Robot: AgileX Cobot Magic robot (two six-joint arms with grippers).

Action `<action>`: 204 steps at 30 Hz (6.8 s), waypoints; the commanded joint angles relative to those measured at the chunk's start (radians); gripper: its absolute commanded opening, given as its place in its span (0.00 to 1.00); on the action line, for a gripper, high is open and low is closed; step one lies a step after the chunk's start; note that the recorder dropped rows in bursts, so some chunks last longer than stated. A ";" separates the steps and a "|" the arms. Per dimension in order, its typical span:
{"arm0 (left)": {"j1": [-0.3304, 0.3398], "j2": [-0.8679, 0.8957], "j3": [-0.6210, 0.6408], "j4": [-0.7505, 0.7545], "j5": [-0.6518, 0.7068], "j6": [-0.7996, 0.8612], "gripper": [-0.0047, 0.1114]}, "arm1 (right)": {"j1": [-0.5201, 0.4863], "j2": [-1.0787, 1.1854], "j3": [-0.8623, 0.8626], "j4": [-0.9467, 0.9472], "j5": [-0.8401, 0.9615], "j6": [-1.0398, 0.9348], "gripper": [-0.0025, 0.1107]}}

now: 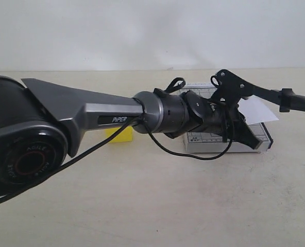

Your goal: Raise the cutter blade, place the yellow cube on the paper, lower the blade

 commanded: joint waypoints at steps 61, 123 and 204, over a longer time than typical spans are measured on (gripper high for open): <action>0.021 -0.581 0.815 -0.290 -0.823 0.086 0.89 | -0.002 -0.004 -0.006 0.078 0.078 0.041 0.02; 0.126 -0.436 0.550 -0.733 -1.281 0.324 0.08 | 0.039 -0.004 -0.006 0.125 0.089 0.036 0.02; 0.126 -0.495 0.779 -0.733 -0.806 -0.007 0.89 | 0.163 -0.004 -0.006 0.137 0.096 -0.105 0.02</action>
